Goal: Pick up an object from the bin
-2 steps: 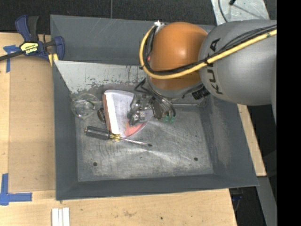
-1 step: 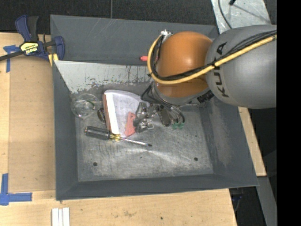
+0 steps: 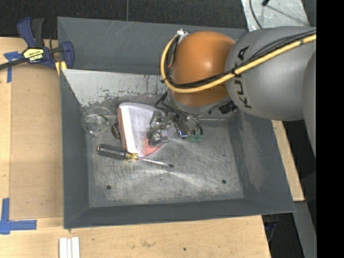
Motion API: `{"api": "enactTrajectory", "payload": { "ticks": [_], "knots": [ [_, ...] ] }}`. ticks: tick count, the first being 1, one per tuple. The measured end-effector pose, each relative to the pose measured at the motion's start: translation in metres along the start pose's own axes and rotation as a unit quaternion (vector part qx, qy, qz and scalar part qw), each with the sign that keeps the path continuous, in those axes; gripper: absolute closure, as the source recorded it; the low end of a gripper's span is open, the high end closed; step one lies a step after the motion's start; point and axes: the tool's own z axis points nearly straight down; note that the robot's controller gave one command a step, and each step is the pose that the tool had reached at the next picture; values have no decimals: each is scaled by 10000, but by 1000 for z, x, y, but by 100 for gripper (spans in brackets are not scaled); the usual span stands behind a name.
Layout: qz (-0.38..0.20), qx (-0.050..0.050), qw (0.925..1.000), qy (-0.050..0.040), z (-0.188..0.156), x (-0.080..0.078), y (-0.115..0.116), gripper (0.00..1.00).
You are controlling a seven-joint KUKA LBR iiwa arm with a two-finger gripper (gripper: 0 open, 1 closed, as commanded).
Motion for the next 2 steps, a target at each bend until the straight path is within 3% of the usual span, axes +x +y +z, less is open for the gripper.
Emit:
{"api": "enactTrajectory", "payload": {
  "ticks": [1,2],
  "knots": [
    [1402,-7,9901,8,6,17,31,100],
    [968,-6,9953,12,2,70,57,0]
  ]
}}
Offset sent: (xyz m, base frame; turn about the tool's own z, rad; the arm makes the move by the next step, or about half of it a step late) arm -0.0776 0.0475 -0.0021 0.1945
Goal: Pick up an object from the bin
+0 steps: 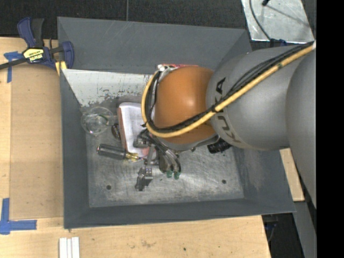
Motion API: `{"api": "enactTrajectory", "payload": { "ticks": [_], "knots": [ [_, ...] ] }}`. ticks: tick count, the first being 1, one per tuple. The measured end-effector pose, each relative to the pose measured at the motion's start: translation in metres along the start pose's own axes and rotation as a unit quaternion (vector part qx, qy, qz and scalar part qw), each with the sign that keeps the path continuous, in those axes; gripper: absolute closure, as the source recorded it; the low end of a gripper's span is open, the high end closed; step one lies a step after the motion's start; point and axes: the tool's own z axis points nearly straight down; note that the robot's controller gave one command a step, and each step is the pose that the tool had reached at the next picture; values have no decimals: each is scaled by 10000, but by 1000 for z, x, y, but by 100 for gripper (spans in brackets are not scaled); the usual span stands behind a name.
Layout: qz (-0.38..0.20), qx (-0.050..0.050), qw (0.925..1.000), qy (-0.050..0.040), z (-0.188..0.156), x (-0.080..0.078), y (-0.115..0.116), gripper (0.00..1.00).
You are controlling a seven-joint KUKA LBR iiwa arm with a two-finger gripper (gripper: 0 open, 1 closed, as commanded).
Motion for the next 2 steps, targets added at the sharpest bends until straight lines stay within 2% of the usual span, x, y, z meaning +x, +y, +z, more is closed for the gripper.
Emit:
{"api": "enactTrajectory", "payload": {
  "ticks": [1,2],
  "knots": [
    [6,-1,10000,0,0,0,0,0],
    [400,-13,9992,-26,39,-28,5,0]
  ]
}}
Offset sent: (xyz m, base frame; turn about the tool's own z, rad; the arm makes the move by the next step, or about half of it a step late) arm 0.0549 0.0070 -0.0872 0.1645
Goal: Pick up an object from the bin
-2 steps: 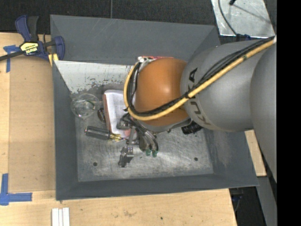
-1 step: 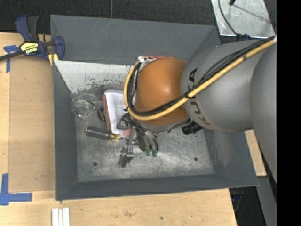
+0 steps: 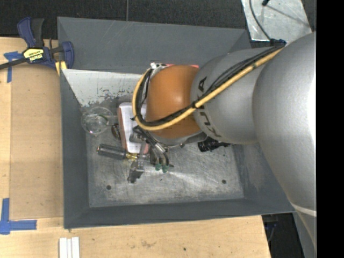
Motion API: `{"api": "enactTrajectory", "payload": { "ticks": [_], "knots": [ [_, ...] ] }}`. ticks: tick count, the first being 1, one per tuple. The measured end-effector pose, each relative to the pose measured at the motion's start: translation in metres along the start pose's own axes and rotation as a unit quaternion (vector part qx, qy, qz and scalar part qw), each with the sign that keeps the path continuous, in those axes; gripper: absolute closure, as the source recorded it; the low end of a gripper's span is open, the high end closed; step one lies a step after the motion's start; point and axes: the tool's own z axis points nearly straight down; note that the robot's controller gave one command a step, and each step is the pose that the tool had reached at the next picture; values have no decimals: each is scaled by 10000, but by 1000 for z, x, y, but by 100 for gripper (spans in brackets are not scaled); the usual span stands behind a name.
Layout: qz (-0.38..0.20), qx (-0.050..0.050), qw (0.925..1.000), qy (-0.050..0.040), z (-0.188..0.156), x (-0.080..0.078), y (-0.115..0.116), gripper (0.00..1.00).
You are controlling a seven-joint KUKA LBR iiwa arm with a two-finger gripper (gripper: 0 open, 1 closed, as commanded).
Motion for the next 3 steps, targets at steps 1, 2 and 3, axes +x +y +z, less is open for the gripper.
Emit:
{"api": "enactTrajectory", "payload": {
  "ticks": [1,2,3],
  "knots": [
    [-272,18,9996,30,24,-18,27,0],
    [889,-9,9960,-35,59,-37,39,100],
    [891,-10,9960,-34,59,-37,39,100]
  ]
}}
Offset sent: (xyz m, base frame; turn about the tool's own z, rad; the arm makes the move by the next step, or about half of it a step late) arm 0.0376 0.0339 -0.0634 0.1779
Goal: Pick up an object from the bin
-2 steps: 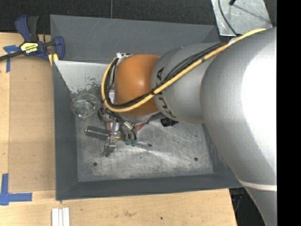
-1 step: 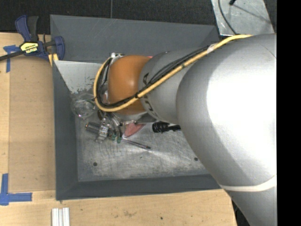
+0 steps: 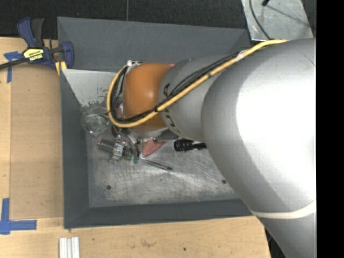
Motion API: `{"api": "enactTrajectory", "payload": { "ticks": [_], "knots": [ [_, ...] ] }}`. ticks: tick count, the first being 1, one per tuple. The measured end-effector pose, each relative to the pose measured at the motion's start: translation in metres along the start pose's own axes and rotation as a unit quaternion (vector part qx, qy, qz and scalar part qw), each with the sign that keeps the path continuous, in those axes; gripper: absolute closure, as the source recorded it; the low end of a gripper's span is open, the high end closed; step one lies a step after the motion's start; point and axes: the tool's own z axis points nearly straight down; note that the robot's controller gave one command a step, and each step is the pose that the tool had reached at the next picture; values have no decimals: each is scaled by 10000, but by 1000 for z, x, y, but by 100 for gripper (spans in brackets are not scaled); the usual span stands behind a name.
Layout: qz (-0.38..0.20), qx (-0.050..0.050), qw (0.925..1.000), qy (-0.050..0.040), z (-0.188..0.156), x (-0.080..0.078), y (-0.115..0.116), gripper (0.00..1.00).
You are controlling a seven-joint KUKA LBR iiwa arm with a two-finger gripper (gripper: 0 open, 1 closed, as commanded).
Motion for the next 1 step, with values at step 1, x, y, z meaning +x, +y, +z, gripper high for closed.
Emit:
{"api": "enactTrajectory", "payload": {
  "ticks": [1],
  "knots": [
    [-425,13,9991,52,-3,-2,-35,100]
  ]
}}
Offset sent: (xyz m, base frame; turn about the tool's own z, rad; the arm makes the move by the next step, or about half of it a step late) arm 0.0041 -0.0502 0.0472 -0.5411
